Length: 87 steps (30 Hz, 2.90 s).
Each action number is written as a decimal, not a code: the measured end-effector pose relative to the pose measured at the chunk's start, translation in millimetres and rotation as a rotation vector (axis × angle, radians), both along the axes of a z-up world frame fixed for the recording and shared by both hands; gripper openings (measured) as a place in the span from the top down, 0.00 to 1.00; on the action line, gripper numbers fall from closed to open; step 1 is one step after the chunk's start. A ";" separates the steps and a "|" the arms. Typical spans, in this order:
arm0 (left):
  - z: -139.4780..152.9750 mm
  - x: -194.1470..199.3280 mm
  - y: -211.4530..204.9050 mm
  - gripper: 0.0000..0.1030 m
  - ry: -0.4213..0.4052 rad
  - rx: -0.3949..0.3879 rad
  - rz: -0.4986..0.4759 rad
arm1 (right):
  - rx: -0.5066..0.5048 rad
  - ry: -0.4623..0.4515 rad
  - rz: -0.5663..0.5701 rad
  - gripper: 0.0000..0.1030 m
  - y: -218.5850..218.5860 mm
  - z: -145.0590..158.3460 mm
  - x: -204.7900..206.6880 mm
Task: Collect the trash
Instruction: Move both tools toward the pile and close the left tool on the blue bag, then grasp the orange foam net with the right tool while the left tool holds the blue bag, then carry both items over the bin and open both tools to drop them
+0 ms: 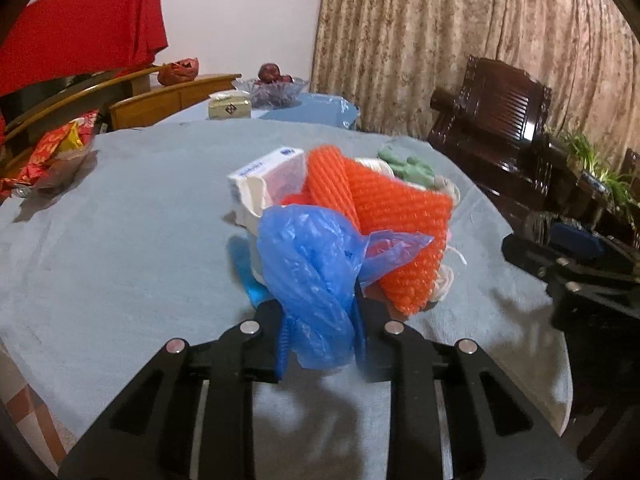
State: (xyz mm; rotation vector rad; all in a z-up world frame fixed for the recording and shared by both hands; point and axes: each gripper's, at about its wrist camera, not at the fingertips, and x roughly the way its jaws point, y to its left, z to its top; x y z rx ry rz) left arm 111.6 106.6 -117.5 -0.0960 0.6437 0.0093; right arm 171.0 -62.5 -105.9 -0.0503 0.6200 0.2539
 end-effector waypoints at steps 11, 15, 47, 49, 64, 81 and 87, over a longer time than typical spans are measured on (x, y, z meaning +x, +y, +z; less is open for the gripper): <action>11.5 -2.2 16.9 0.77 -0.015 0.008 0.045 | 0.018 0.004 0.091 0.31 40.0 1.8 14.3; 13.4 0.3 20.5 0.77 -0.015 0.001 0.039 | 0.028 0.032 0.112 0.46 50.8 -1.9 25.8; 86.0 -14.8 -46.6 0.76 -0.147 -0.049 -0.109 | 0.165 -0.114 0.102 0.86 -25.8 90.0 -23.5; 87.8 -11.8 -61.1 0.76 -0.146 -0.045 -0.137 | 0.158 -0.122 0.067 0.86 -40.2 93.3 -26.2; 80.9 14.3 -176.2 0.76 -0.104 -0.057 -0.359 | 0.084 -0.082 -0.228 0.86 -162.2 75.6 -49.0; 34.1 38.2 -284.5 0.75 -0.034 -0.068 -0.554 | 0.080 0.014 -0.422 0.86 -252.4 28.7 -54.9; 5.9 47.1 -293.4 0.56 -0.002 -0.062 -0.585 | 0.065 0.060 -0.462 0.72 -265.6 6.1 -54.6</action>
